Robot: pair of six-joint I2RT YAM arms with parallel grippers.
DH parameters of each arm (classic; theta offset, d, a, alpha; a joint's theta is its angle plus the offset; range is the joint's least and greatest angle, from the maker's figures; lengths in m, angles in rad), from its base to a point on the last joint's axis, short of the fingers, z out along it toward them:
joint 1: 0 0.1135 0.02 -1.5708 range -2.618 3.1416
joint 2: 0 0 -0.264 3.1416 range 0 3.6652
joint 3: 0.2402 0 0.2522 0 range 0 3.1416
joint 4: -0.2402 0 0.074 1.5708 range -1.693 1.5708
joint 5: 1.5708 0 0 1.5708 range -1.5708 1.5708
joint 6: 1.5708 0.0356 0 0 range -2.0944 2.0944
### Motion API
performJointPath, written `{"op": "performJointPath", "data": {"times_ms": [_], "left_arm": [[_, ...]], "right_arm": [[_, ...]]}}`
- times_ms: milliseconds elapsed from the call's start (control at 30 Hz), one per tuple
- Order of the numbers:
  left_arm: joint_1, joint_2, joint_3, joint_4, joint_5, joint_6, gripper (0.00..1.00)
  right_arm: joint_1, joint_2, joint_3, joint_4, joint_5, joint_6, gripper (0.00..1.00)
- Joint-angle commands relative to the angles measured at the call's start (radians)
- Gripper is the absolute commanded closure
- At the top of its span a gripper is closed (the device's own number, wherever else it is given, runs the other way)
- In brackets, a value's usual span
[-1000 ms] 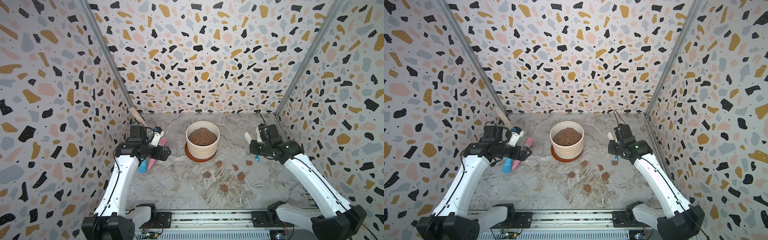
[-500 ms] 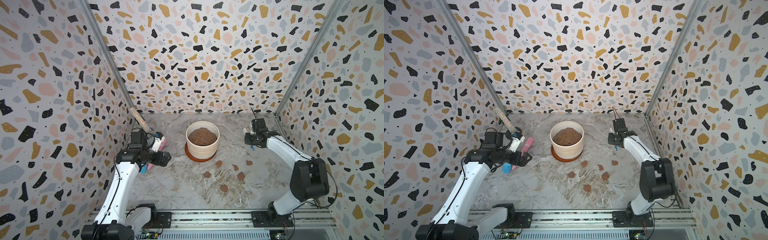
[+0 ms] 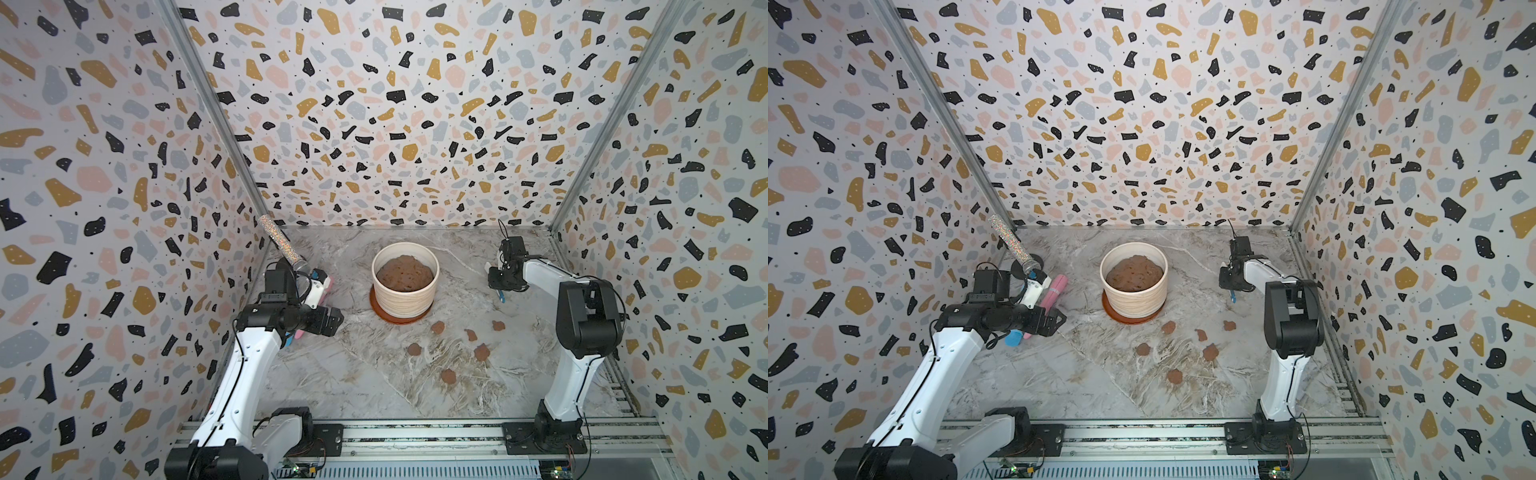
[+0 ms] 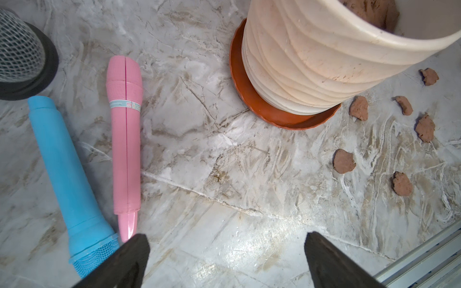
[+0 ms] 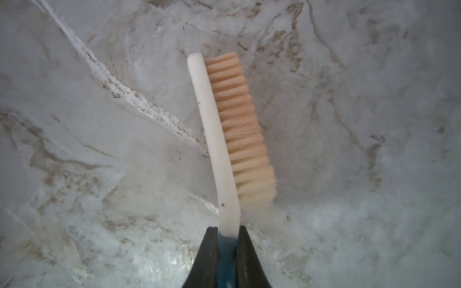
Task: Scrub the dried mud off the ceramic pot
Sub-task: Place the brush at the center of the board, then reset both arms
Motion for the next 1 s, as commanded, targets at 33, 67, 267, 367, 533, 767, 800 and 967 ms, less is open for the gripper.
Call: {"op": "performJointPath", "data": {"times_ms": [33, 67, 267, 367, 533, 767, 800, 967], "left_arm": [[0.012, -0.037, -0.018, 0.023, -0.008, -0.002, 0.00], [0.015, -0.041, -0.021, 0.024, -0.013, -0.002, 0.00], [0.024, -0.044, -0.048, 0.051, -0.029, -0.002, 0.00], [0.024, -0.045, -0.076, 0.103, -0.043, -0.028, 0.00], [0.024, -0.028, -0.122, 0.203, -0.039, -0.084, 0.00], [0.023, 0.010, -0.235, 0.474, 0.005, -0.105, 0.00], [0.021, 0.016, -0.252, 0.527, -0.009, -0.111, 0.00], [0.021, 0.050, -0.261, 0.709, -0.176, -0.142, 0.00]], "right_arm": [[0.000, 0.026, 0.017, -0.093, -0.018, -0.009, 0.70], [-0.001, 0.023, 0.016, -0.097, -0.029, -0.005, 0.66], [-0.002, -0.066, 0.024, -0.115, -0.068, -0.001, 0.45], [-0.002, -0.129, 0.068, -0.173, -0.064, -0.003, 0.19], [-0.003, -0.337, 0.014, -0.151, -0.016, -0.007, 0.00], [-0.003, -0.653, -0.277, 0.026, 0.100, -0.110, 0.00], [-0.002, -0.696, -0.336, 0.066, 0.115, -0.132, 0.00], [-0.003, -0.875, -0.698, 0.452, 0.149, -0.364, 0.00]]}}
